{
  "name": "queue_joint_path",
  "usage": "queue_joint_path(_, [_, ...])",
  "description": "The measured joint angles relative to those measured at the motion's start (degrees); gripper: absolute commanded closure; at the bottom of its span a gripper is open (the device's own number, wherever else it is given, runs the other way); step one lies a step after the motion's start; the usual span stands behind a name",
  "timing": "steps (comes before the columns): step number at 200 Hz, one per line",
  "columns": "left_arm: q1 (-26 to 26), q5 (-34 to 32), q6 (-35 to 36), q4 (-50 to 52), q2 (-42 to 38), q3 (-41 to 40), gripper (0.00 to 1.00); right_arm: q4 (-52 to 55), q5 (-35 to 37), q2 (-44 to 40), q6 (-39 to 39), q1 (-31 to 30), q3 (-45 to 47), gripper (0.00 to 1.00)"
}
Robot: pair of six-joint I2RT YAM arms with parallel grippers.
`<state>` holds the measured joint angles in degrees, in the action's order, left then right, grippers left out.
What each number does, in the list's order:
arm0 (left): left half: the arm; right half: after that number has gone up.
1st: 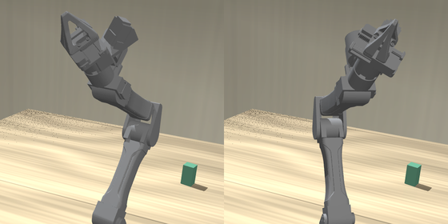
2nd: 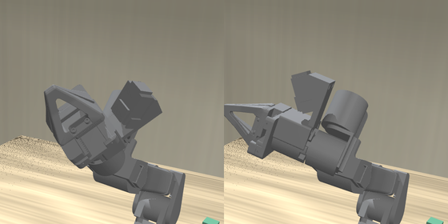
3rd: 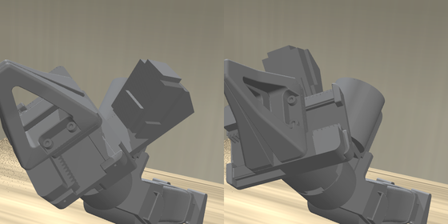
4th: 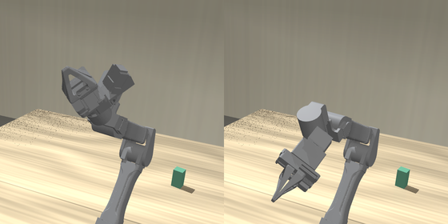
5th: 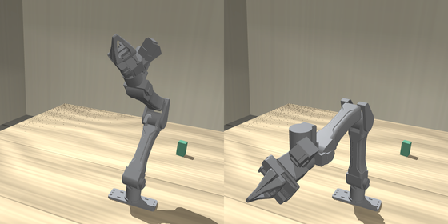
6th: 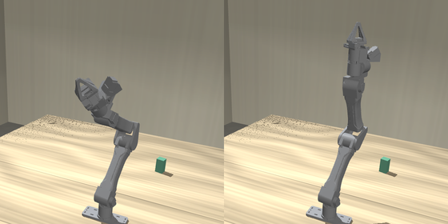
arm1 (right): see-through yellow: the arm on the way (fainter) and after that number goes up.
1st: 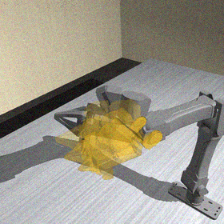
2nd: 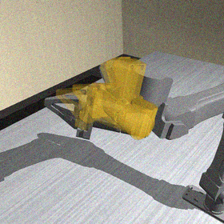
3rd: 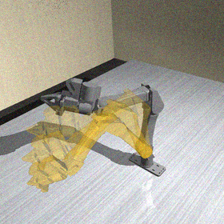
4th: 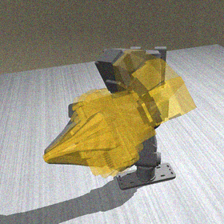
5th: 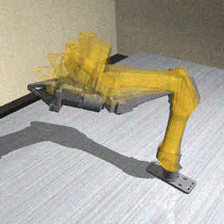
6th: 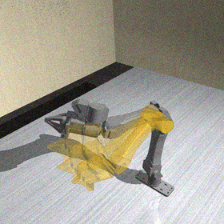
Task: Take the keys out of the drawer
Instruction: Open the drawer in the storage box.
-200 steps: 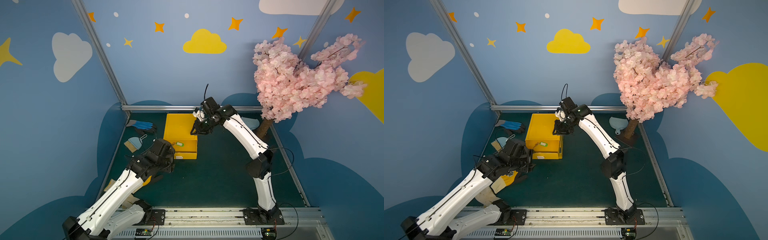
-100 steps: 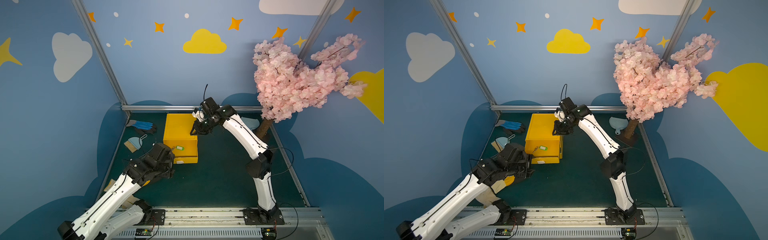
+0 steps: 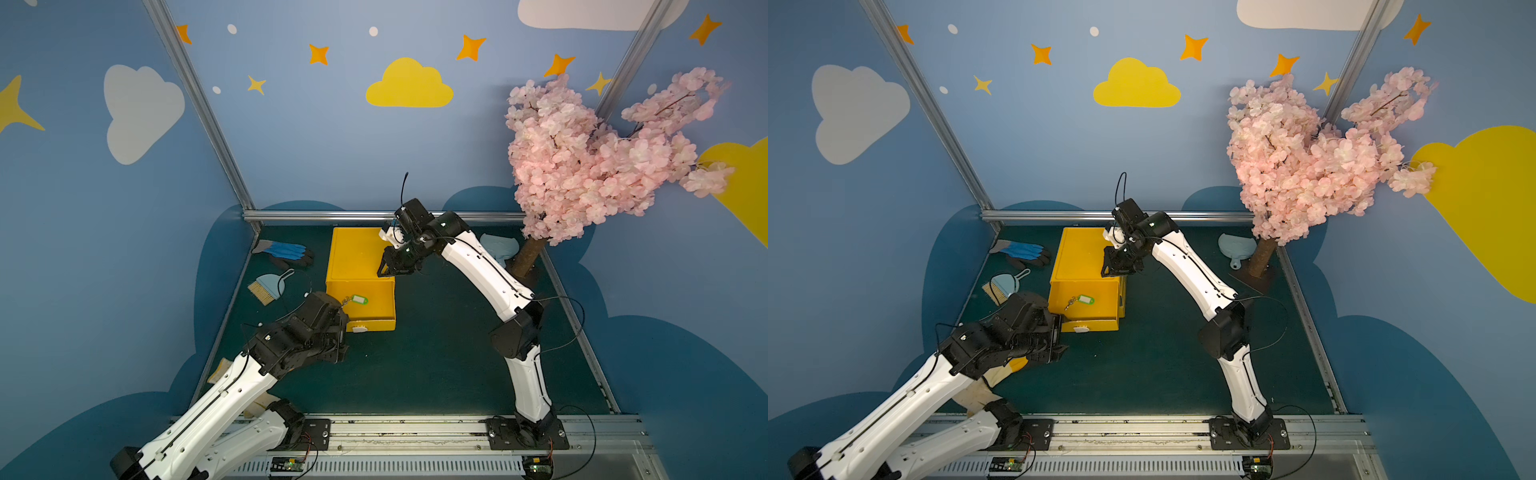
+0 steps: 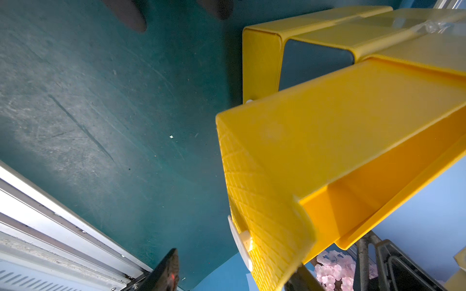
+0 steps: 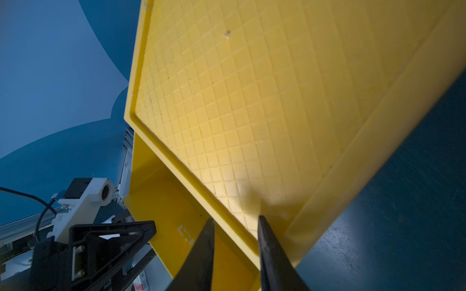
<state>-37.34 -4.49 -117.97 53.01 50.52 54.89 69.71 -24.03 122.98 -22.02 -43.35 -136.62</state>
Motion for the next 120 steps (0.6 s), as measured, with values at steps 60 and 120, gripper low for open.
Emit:
queue_joint_path(60, [-1.2, 0.0, -0.9, 2.1, -1.5, 0.0, 0.36, 0.2, 0.5, 0.0, 0.0, -0.4, 0.0, 0.68])
queue_joint_path(120, [-1.9, -0.8, -1.4, 3.1, -1.5, 0.4, 0.34, 0.3, 1.6, 0.0, 0.2, -1.0, -0.4, 0.68])
